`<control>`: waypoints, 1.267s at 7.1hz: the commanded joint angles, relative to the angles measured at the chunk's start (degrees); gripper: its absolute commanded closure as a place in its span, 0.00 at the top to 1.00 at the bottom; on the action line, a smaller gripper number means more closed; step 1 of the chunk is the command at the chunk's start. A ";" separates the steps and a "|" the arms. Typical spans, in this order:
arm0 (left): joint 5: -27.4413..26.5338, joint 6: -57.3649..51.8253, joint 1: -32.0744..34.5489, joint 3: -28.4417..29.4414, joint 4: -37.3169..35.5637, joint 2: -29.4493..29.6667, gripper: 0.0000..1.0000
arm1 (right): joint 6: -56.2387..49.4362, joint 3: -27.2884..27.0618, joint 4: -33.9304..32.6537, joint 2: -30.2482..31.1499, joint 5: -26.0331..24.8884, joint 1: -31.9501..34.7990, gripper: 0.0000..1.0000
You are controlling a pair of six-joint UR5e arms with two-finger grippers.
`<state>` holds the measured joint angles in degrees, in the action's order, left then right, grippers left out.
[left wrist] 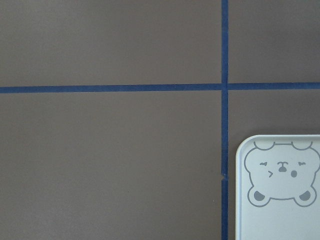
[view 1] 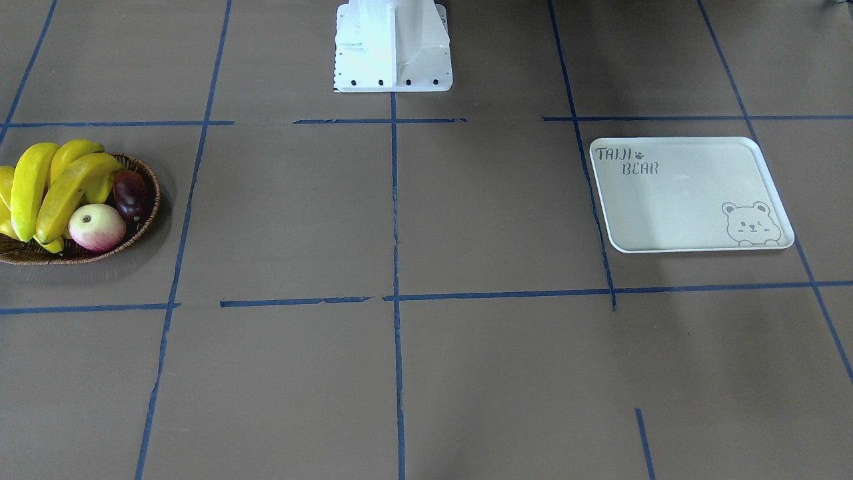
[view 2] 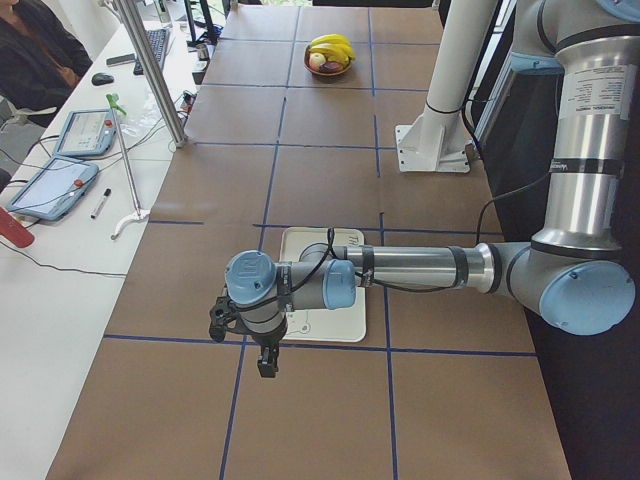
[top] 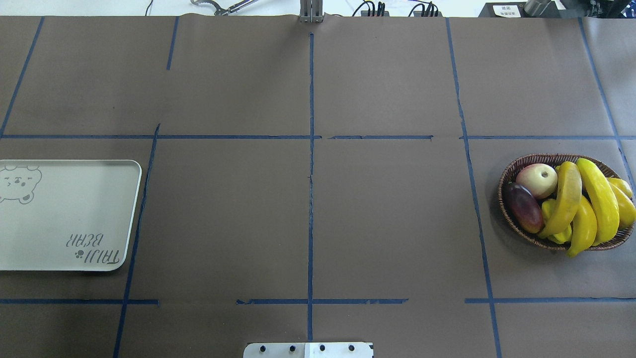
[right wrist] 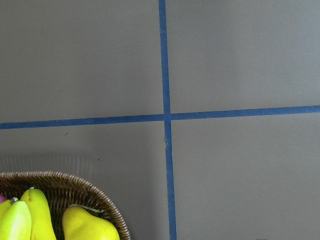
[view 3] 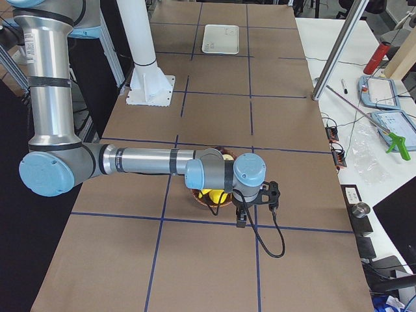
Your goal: Transfer all bananas from basket to plate
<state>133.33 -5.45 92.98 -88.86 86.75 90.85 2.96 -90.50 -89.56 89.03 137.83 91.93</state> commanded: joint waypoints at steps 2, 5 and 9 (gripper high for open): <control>0.26 0.00 -0.08 -0.96 0.09 0.29 1.00 | -0.06 -1.42 0.00 -0.09 -0.02 0.00 1.00; 0.26 0.17 -4.19 -3.86 3.85 0.47 1.00 | 0.12 -5.02 0.00 0.00 0.51 -0.09 1.00; 0.35 0.17 -4.91 -6.59 3.61 1.09 1.00 | -0.06 -15.01 0.00 4.19 0.51 -2.46 1.00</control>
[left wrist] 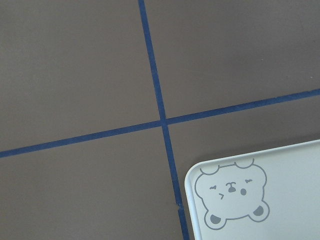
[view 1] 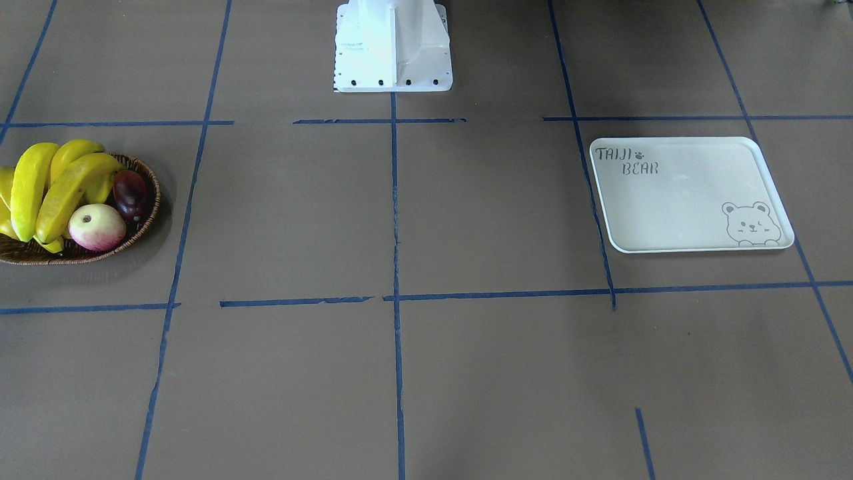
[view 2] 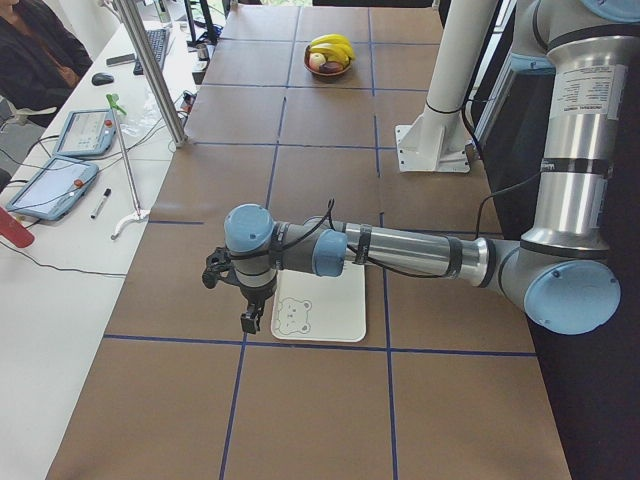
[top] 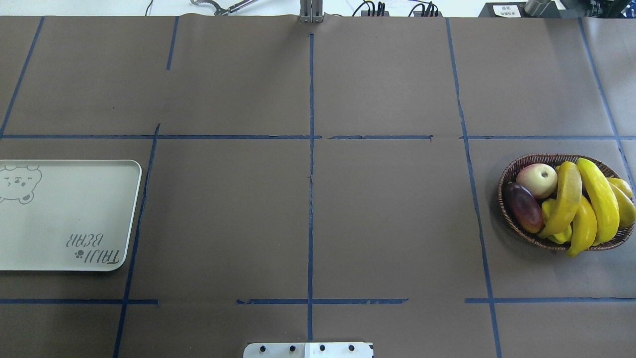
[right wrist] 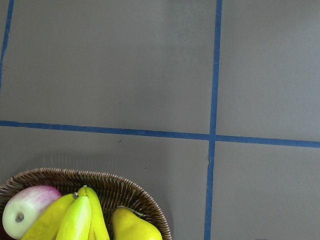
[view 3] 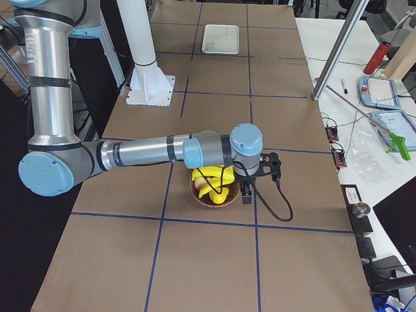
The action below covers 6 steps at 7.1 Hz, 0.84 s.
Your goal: Transfer all bananas from basket to plate
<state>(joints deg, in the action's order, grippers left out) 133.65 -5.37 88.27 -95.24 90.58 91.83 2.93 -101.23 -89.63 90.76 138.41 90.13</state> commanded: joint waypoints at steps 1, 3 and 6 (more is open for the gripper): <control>0.12 0.10 -0.29 -0.30 -0.32 0.11 1.00 | 1.27 -8.07 0.07 4.06 -0.16 -2.31 1.00; 4.48 0.10 -2.75 -0.22 0.03 0.02 1.00 | 7.51 -15.27 0.07 4.78 -5.31 -9.33 1.00; 5.30 0.10 -2.75 -0.48 0.03 -0.07 1.00 | 16.66 -18.64 0.16 8.46 -6.75 -16.29 1.00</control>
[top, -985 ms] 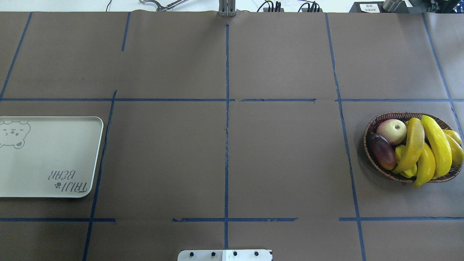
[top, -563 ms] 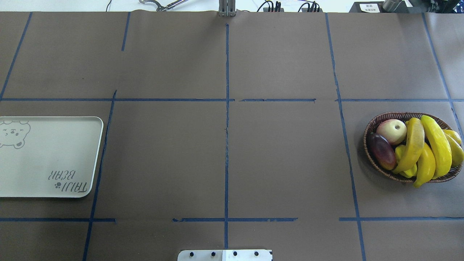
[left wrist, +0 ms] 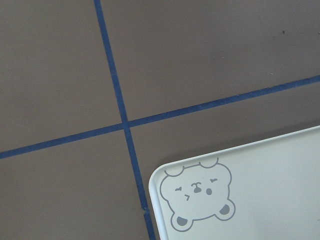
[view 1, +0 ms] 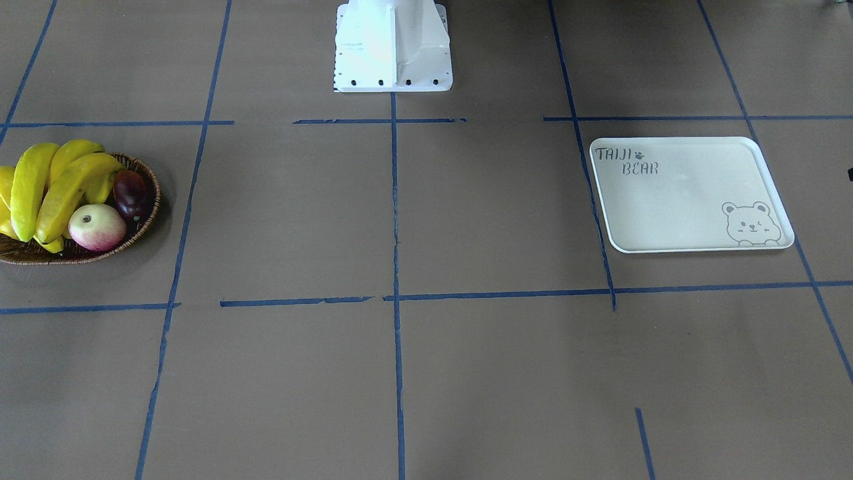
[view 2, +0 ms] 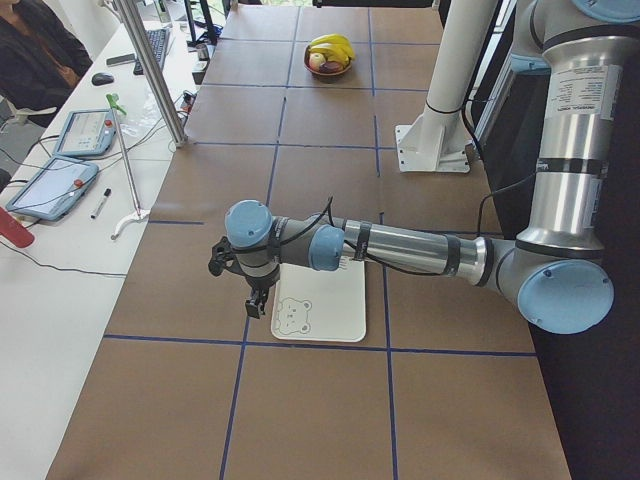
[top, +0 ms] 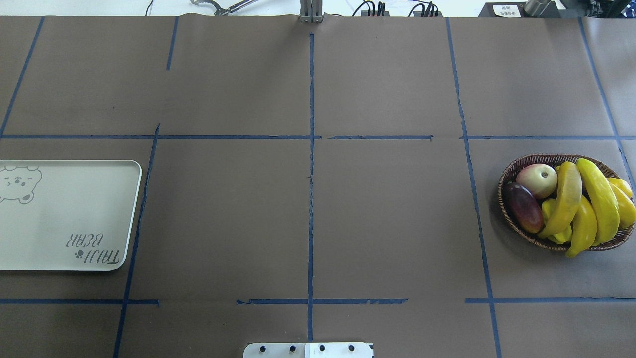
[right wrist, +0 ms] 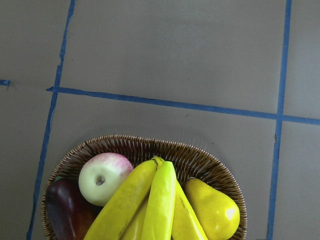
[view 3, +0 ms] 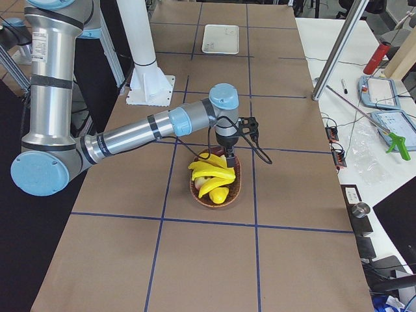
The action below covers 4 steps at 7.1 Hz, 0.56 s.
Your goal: Transfer all bananas from basket to plate
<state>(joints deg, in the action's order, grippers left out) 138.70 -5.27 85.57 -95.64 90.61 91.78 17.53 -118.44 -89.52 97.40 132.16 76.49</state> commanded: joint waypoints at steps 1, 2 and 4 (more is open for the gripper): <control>0.51 0.09 -0.05 -0.16 0.00 -0.02 1.00 | 2.07 -1.44 0.05 3.14 -0.50 -3.62 1.00; 1.82 0.09 -0.05 -0.08 0.00 -0.02 1.00 | 2.15 -1.44 0.05 4.20 -0.41 -4.24 1.00; 1.92 0.00 -0.05 -0.08 0.00 -0.11 1.00 | 7.20 -1.18 15.51 11.90 -0.59 -5.29 1.00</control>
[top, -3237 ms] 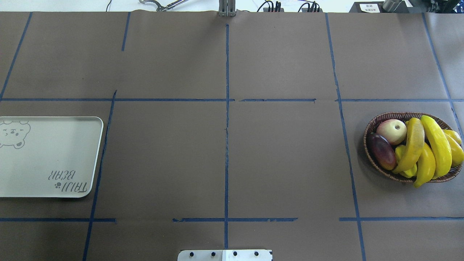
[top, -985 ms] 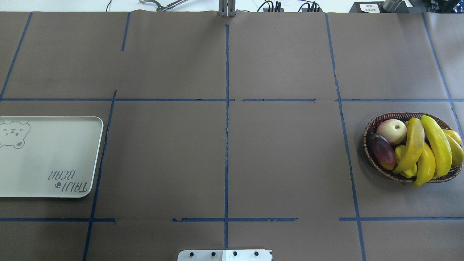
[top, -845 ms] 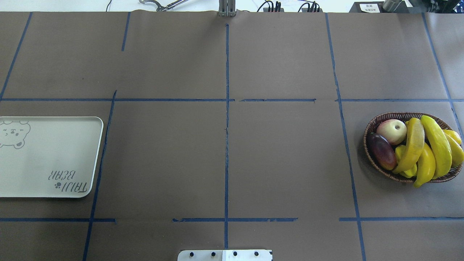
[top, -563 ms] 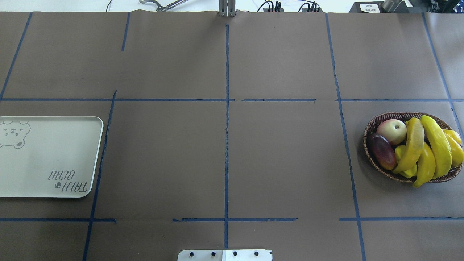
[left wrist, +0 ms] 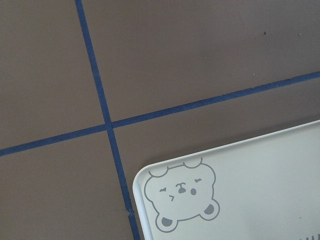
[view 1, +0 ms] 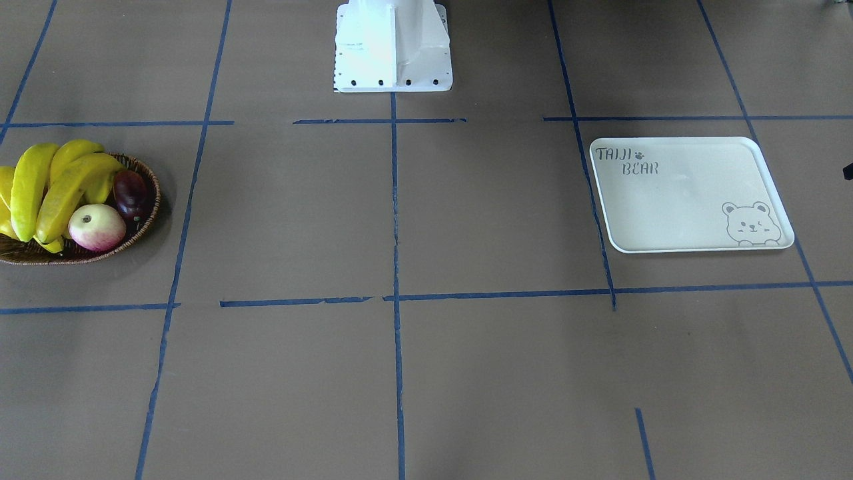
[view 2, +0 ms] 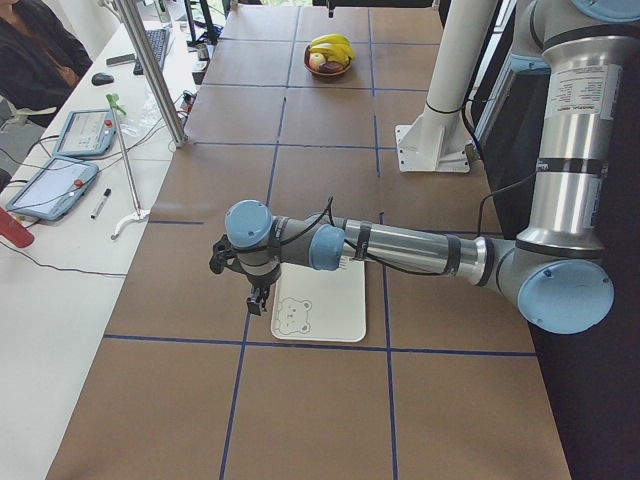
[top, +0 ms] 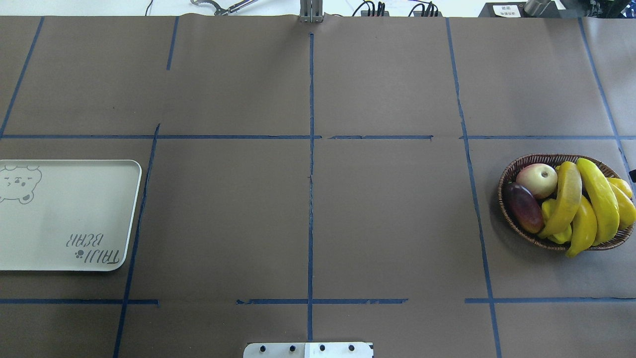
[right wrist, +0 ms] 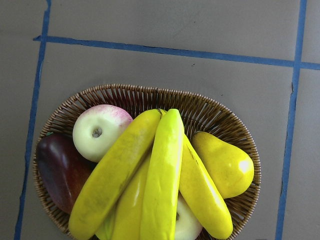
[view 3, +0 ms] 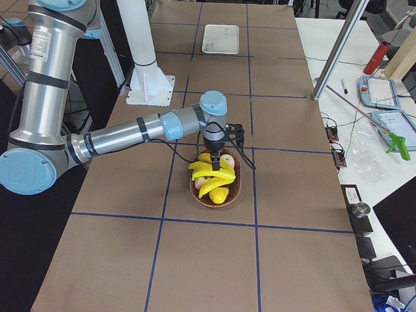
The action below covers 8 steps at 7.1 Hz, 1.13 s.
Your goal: Transfer all bananas from basket to plate
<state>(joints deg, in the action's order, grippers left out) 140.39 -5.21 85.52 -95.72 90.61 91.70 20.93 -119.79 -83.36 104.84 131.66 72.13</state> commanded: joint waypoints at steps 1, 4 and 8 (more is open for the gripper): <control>0.23 -0.07 0.00 -0.08 0.00 -0.03 1.00 | 8.81 1.39 14.15 5.36 -1.31 -3.72 1.00; 0.23 -0.15 0.00 0.01 0.09 -0.03 1.00 | 9.48 3.59 14.81 5.20 -3.42 -8.40 1.00; 0.23 -0.15 0.00 0.01 0.09 0.06 1.00 | 12.90 5.00 14.72 4.06 -6.94 -14.90 0.98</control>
<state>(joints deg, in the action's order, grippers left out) 140.62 -5.36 85.52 -95.73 90.70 91.72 32.92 -115.06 -68.64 109.19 125.97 59.38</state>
